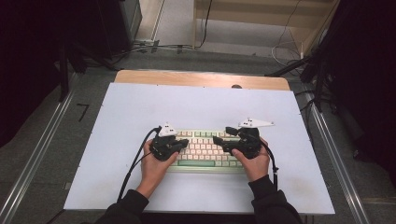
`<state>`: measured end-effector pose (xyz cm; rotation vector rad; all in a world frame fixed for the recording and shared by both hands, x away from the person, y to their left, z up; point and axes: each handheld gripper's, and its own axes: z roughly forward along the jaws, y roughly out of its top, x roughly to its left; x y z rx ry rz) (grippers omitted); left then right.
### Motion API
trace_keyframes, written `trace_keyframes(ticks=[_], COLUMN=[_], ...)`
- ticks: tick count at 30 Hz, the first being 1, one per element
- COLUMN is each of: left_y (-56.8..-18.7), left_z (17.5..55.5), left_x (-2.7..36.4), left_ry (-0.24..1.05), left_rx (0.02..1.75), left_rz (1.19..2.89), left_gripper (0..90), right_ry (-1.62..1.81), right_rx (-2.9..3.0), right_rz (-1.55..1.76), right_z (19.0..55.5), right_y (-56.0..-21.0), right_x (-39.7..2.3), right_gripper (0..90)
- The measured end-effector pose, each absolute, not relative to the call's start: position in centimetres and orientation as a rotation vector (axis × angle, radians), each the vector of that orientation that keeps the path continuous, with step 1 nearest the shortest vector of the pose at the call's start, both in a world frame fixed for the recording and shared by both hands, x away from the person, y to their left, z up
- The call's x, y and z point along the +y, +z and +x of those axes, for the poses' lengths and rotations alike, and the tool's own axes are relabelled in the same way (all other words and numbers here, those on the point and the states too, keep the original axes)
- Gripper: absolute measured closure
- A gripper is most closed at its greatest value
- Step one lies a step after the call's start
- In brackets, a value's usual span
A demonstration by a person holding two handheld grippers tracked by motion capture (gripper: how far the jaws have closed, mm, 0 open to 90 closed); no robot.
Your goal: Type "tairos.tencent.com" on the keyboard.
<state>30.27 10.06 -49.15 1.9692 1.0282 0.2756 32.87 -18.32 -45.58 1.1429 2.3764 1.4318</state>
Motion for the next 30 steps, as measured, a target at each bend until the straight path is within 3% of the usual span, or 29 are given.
trace_keyframes(ticks=[13,16,19,30], left_y=[-49.1,-48.4,-47.8,-47.3], left_z=[30.3,30.0,29.6,27.9], left_x=[10.0,10.3,10.9,14.6], left_ry=[0.238,0.223,0.227,0.294], left_rx=[1.015,1.004,1.007,1.052], left_rz=[1.960,1.924,1.900,1.762], left_gripper=[88.8,81.8,63.0,38.2], right_ry=[1.429,1.430,1.433,1.425], right_rx=[2.379,2.379,2.375,2.376], right_rz=[1.141,1.141,1.145,1.151], right_z=[32.9,32.9,32.9,32.9], right_y=[-45.6,-45.6,-45.6,-45.6], right_x=[-18.3,-18.3,-18.4,-18.4], right_gripper=[24.5,24.6,24.6,24.5])
